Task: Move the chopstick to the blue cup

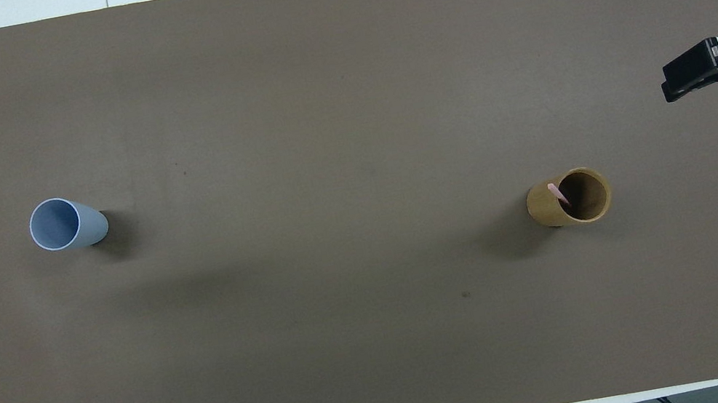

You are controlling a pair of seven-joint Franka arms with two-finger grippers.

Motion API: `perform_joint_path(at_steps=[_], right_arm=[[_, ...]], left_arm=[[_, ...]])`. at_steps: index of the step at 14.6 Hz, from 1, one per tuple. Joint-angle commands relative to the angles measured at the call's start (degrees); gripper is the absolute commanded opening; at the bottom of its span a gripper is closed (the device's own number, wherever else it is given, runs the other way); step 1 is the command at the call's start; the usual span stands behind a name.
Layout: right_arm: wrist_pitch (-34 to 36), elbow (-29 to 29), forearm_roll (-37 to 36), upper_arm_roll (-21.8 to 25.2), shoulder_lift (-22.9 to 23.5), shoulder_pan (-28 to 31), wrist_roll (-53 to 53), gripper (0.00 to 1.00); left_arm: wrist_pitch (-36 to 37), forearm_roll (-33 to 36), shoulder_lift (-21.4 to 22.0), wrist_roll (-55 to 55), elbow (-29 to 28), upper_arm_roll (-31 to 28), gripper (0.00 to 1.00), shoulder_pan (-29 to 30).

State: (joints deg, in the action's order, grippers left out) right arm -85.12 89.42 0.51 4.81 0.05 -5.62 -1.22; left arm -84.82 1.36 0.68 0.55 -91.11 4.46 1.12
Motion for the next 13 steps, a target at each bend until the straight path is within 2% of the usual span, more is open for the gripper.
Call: perform_joint_path(at_steps=[1, 5, 6, 8, 9, 11, 13], right_arm=[[0.4, 0.3, -0.6, -0.4, -0.3, 0.4, -1.0, 1.0], [0.4, 0.3, -0.6, -0.4, -0.3, 0.4, -1.0, 1.0], [0.4, 0.3, -0.6, -0.4, -0.3, 0.4, -1.0, 1.0], [0.4, 0.3, -0.6, -0.4, -0.3, 0.4, -1.0, 1.0], [0.4, 0.3, -0.6, -0.4, -0.3, 0.4, -1.0, 1.0], [0.4, 0.4, -0.6, -0.4, -0.3, 0.4, -1.0, 1.0], [0.4, 0.3, -0.5, -0.4, -0.3, 0.4, -1.0, 1.0]], left_arm=[[-0.8, 0.0, 1.1, -0.6, -1.5, -0.2, 1.0, -0.4], [-1.4, -0.1, 1.3, -1.2, -2.2, -0.3, 1.0, 0.0], [-3.4, 0.0, 2.5, -2.0, -4.8, -0.2, 1.0, 0.2], [-15.2, -0.1, 6.7, -2.6, -16.0, -0.2, 1.0, 2.2], [-20.5, -0.1, 7.3, -2.7, -21.5, -0.3, 1.0, 2.6], [-28.4, -0.1, 6.0, -2.7, -27.9, -0.3, 1.0, 3.2], [-35.5, -0.1, 3.0, -2.8, -31.2, -0.2, 1.0, 4.2]])
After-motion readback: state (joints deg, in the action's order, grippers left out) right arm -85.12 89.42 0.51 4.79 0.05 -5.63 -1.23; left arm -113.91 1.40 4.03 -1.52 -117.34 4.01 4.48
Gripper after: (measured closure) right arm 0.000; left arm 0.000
